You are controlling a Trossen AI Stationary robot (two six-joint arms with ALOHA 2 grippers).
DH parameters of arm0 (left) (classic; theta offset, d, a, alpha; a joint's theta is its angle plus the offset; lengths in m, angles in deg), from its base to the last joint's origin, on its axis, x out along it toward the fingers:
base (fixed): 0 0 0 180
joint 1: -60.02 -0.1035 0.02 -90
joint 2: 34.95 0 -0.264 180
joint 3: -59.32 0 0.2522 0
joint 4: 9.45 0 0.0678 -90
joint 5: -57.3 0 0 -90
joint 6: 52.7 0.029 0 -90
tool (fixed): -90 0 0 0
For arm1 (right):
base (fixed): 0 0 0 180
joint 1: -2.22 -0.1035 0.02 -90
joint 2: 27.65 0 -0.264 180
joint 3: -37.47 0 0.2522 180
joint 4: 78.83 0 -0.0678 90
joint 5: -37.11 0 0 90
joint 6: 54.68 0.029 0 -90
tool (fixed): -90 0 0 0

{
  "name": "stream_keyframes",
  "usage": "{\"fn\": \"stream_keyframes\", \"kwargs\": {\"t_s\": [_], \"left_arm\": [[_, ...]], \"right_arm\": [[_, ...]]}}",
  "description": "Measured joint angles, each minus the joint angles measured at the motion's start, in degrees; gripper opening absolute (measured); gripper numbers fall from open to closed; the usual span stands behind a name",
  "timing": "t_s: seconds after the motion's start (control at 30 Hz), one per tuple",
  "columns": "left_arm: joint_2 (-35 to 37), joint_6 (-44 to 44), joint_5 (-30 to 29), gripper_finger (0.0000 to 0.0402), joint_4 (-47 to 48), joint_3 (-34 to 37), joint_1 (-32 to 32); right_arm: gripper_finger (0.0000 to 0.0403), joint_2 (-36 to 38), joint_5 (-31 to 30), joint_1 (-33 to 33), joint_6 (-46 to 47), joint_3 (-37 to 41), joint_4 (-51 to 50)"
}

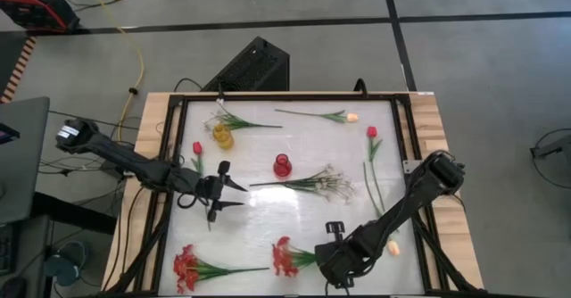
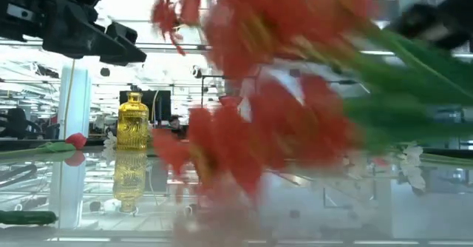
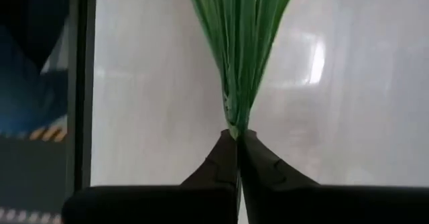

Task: Sort flowers into vase by color
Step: Put the right orange flowers into the red vase

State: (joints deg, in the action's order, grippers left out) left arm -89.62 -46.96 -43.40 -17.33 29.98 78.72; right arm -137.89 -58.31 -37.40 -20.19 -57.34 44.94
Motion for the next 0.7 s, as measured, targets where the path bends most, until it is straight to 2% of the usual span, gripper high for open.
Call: {"fn": "stream_keyframes", "kwargs": {"t_s": [0.23, 0.43, 0.7], "left_arm": [[7.4, -0.5, -0.6, 0.0178, -7.6, 6.9, -0.1], [11.5, -1.3, 0.0, 0.0178, -5.6, 7.5, -0.1], [11.8, -2.6, -0.1, 0.0178, -3.1, 7.5, -0.1]], "right_arm": [[0.0021, 8.0, -15.0, 0.8, -2.0, 0.0, 6.0], [0.0021, 12.1, -27.1, 2.6, -11.6, -0.1, 14.2], [0.0021, 12.8, -29.0, 8.5, -15.7, -0.1, 18.8]]}}
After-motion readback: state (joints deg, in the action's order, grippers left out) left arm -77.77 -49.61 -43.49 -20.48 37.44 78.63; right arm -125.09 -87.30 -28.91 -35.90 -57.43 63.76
